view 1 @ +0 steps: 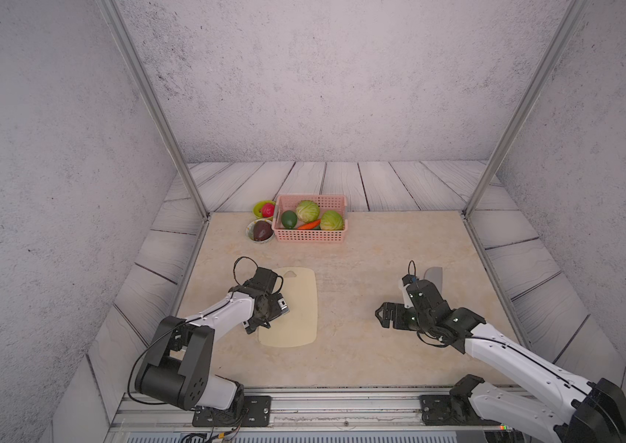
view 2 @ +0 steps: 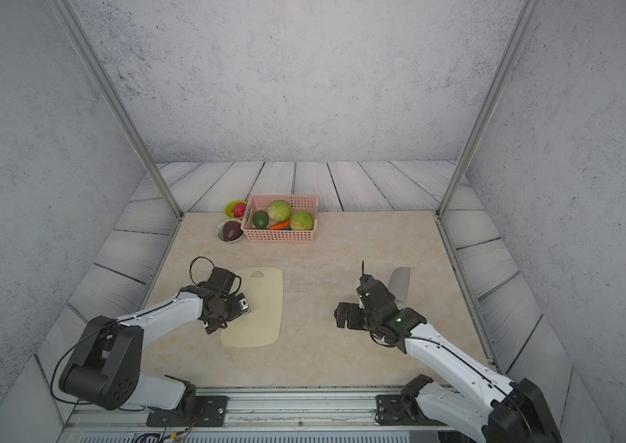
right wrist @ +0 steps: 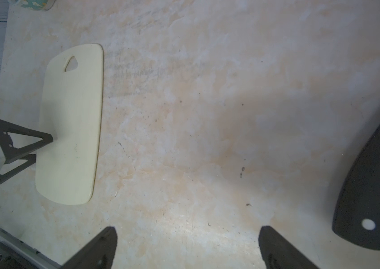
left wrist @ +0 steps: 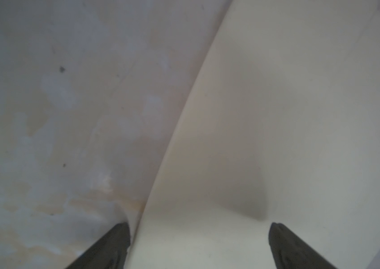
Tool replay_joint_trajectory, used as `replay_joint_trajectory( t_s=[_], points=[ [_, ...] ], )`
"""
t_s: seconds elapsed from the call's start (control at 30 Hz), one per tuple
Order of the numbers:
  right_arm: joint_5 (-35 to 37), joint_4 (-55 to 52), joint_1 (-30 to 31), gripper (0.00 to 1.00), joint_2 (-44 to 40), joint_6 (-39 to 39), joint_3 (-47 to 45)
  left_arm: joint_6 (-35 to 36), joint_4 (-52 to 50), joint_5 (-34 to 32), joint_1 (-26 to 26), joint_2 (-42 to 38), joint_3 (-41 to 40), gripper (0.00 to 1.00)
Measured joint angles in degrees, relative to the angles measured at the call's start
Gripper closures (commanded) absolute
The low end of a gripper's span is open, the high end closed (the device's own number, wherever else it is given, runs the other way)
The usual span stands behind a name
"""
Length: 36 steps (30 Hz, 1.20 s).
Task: Align the knife with the edge of the cutting board
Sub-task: Adjust the work surface at the center of the board.
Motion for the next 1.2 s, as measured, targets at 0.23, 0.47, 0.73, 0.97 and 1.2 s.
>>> replay_joint_trajectory(
  t_s=[0.23, 0.47, 0.73, 0.97, 1.2],
  points=[
    [-0.2, 0.6, 0.5, 0.01, 1.8, 0.4, -1.3, -2.7, 3.2, -0.5, -5.7, -0.2, -0.6, 0.02],
    [-0.2, 1.2, 1.2, 0.01, 3.1, 0.6, -1.7, -7.3, 7.9, -1.2, -14.2, 1.3, -0.2, 0.02],
    [-0.2, 1.3, 1.5, 0.01, 3.2, 0.6, -1.7, -12.3, 14.3, -1.4, -23.1, 4.6, 1.5, 0.02],
    [-0.2, 1.6, 1.6, 0.01, 3.2, 0.7, -1.7, -14.6, 17.6, -0.9, -28.6, 8.1, 4.2, 0.02],
    [-0.2, 1.6, 1.6, 0.01, 3.2, 0.7, -1.9, -13.8, 16.7, -0.8, -31.6, 9.0, 5.7, 0.02]
  ],
)
